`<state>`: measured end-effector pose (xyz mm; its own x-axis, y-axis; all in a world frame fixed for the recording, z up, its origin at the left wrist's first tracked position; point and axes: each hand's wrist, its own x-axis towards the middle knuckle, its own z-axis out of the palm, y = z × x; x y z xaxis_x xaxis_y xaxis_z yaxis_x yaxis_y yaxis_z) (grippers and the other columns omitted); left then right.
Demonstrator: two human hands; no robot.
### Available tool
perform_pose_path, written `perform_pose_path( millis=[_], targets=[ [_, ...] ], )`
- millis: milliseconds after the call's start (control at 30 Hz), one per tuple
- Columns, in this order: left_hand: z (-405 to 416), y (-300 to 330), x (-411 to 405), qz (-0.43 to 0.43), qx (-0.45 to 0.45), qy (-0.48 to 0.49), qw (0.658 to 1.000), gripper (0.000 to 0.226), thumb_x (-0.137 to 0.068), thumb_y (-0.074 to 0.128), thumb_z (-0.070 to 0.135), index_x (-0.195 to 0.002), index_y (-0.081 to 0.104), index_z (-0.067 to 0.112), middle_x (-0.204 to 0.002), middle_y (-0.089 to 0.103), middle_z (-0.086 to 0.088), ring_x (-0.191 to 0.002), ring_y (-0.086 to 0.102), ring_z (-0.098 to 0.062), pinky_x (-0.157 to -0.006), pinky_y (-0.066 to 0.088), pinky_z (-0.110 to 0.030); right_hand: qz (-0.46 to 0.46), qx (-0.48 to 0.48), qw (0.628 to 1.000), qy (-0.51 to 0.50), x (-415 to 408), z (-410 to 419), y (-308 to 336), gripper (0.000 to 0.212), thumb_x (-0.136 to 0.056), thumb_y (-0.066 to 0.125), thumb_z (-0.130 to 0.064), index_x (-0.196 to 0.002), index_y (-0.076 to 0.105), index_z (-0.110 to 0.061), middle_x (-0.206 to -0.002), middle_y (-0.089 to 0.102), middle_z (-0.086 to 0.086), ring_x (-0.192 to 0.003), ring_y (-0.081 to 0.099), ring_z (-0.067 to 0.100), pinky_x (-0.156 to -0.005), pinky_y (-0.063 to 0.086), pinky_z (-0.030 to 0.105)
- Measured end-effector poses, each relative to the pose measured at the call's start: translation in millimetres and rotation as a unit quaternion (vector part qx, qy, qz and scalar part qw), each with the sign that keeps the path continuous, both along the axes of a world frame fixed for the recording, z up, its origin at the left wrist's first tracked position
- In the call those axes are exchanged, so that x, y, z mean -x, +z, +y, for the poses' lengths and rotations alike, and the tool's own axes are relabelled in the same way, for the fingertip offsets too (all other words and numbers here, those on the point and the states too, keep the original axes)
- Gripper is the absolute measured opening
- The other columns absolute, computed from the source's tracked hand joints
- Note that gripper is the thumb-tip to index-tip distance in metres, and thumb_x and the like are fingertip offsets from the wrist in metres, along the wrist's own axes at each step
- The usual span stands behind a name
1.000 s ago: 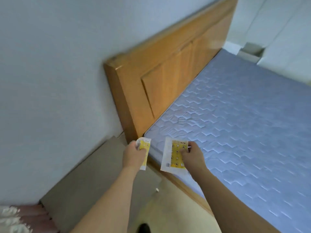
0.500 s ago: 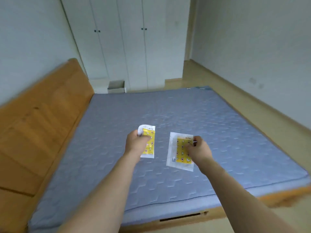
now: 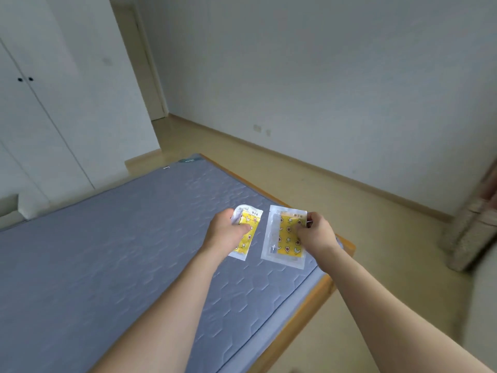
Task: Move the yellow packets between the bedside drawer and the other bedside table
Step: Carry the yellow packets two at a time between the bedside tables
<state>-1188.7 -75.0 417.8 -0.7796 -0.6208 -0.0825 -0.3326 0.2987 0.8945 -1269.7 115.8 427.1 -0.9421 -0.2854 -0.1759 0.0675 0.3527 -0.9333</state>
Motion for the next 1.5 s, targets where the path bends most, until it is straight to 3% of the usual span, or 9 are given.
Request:
perform_pose_path(
  millis=[167,300,467,633,800,900,1000,1200,1500],
  targets=[
    [21,4,161,0.020,-0.038,-0.044,0.998,0.031,-0.075,0.070,0.021,-0.093,0.056,-0.001,-0.074,0.054,-0.001,-0.063,0.050,-0.019,-0.061,0.042,-0.029,-0.005,0.002,0.999,-0.041,138,22,8,0.012,-0.093,0.054,-0.010,-0.105,0.054,-0.014,-0.092,0.061,0.000,-0.074,0.058,0.017,-0.069,0.051,0.034],
    [54,20,286,0.032,-0.071,-0.061,0.995,0.039,-0.063,0.071,0.028,-0.092,0.062,0.004,-0.084,0.070,-0.011,-0.072,0.066,-0.029,-0.069,0.055,-0.039,0.010,-0.008,0.997,-0.082,240,64,25,0.016,-0.092,0.054,-0.009,-0.108,0.054,-0.014,-0.092,0.061,0.001,-0.073,0.058,0.017,-0.064,0.049,0.030],
    [134,31,425,0.024,-0.065,-0.136,0.988,0.022,-0.078,0.073,0.018,-0.078,0.052,0.011,-0.070,0.051,0.001,-0.060,0.045,-0.018,-0.059,0.037,-0.026,0.007,0.003,0.990,-0.141,360,143,27,0.016,-0.094,0.053,-0.009,-0.109,0.053,-0.015,-0.094,0.062,0.001,-0.076,0.060,0.018,-0.063,0.049,0.027],
    [214,25,564,0.029,-0.060,-0.168,0.984,0.029,-0.082,0.072,0.015,-0.074,0.043,0.016,-0.066,0.042,0.004,-0.057,0.037,-0.016,-0.055,0.030,-0.025,0.014,0.019,0.987,-0.160,488,223,20,0.015,-0.094,0.052,-0.008,-0.106,0.054,-0.016,-0.100,0.064,0.000,-0.080,0.063,0.017,-0.060,0.048,0.025],
    [279,37,688,0.031,-0.070,-0.154,0.985,0.026,-0.081,0.072,0.014,-0.075,0.047,0.015,-0.068,0.044,0.003,-0.058,0.041,-0.017,-0.056,0.032,-0.025,0.008,0.027,0.987,-0.156,619,287,28,0.015,-0.092,0.052,-0.005,-0.101,0.056,-0.017,-0.100,0.066,0.002,-0.090,0.067,0.023,-0.077,0.056,0.039],
    [295,52,754,0.040,-0.070,-0.138,0.987,0.016,-0.081,0.072,0.012,-0.089,0.060,0.005,-0.076,0.059,0.000,-0.062,0.054,-0.017,-0.056,0.041,-0.022,0.013,0.010,0.990,-0.139,692,305,45,0.019,-0.092,0.052,-0.006,-0.109,0.055,-0.015,-0.100,0.065,0.001,-0.086,0.065,0.021,-0.074,0.052,0.035],
    [291,59,811,0.050,-0.054,-0.120,0.990,0.015,-0.081,0.071,0.011,-0.089,0.061,0.004,-0.072,0.057,0.002,-0.055,0.052,-0.012,-0.047,0.040,-0.015,0.017,0.008,0.993,-0.119,762,300,57,0.020,-0.092,0.052,-0.007,-0.110,0.053,-0.015,-0.102,0.064,0.002,-0.092,0.066,0.024,-0.082,0.055,0.039],
    [244,40,907,0.036,-0.042,-0.067,0.996,0.023,-0.077,0.070,0.015,-0.087,0.057,-0.001,-0.071,0.051,-0.001,-0.061,0.047,-0.018,-0.060,0.039,-0.025,0.007,-0.005,0.998,-0.060,881,245,42,0.015,-0.092,0.053,-0.006,-0.105,0.053,-0.014,-0.100,0.062,0.002,-0.091,0.064,0.023,-0.083,0.054,0.038],
    [93,40,1070,0.076,-0.063,0.031,0.995,0.023,-0.078,0.069,0.008,-0.095,0.061,-0.005,-0.077,0.056,-0.005,-0.064,0.053,-0.017,-0.054,0.044,-0.023,-0.010,-0.006,0.999,0.041,1080,86,44,0.015,-0.091,0.052,-0.003,-0.087,0.053,-0.018,-0.097,0.065,0.004,-0.095,0.066,0.026,-0.088,0.055,0.045]
  ],
)
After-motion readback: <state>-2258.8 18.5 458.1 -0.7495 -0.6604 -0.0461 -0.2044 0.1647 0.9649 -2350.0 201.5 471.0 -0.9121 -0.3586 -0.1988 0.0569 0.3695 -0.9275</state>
